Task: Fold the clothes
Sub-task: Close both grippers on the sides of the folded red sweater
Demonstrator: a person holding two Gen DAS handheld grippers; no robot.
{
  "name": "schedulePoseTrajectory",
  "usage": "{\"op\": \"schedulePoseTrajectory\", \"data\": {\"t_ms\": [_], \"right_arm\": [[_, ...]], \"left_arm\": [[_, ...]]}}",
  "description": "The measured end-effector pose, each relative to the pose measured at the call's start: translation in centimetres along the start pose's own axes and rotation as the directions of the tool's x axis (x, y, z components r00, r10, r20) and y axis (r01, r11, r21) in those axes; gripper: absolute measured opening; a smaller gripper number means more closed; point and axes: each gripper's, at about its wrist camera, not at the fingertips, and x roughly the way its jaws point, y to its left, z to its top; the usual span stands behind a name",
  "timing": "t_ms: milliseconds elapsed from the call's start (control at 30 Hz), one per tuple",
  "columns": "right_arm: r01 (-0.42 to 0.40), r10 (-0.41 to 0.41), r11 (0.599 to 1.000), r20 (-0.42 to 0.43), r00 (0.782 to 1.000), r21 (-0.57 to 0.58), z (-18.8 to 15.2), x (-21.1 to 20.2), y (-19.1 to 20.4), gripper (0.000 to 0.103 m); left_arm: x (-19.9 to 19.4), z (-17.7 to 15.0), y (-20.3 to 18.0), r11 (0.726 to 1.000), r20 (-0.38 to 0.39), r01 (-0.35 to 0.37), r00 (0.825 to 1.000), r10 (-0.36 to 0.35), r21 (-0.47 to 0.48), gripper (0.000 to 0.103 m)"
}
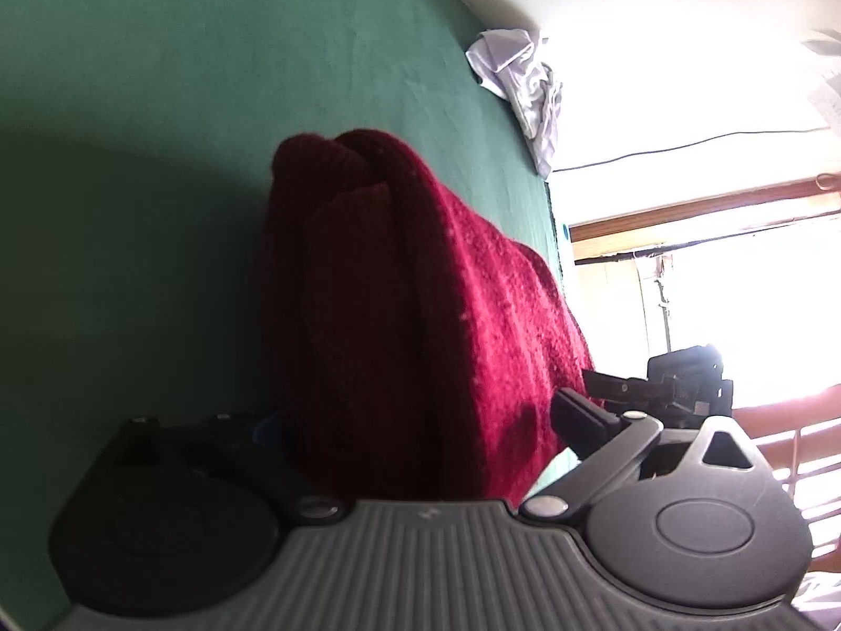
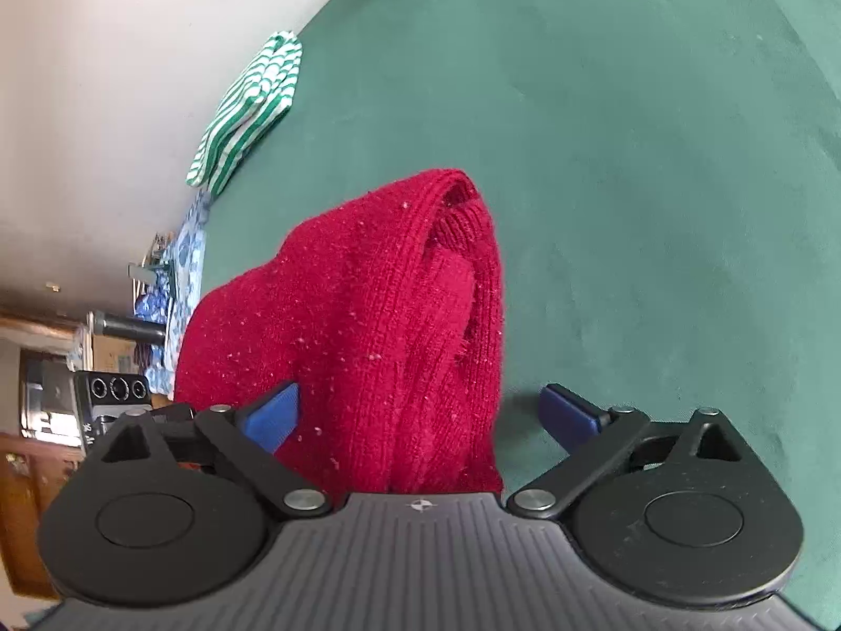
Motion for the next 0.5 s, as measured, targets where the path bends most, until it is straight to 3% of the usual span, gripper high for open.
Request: {"op": "schedulePoseTrajectory", "data": {"t_ms": [300, 500], "right_arm": [[-0.079, 0.078, 0.997, -0.075, 0.994, -0.009, 0.7, 1.7, 1.3, 0.102], [-0.125, 0.125, 0.992, -0.082, 0.989, 0.0, 0.9, 2.2, 1.5, 0.102]], "left_arm": [[0.0, 0.3, 0.0, 1.0, -0.026, 0.014, 1.0, -0.014, 0.021, 0.102], [-0.1, 0.4, 0.2, 1.0, -0.037, 0.018, 0.999, -0.017, 0.014, 0.102]]}}
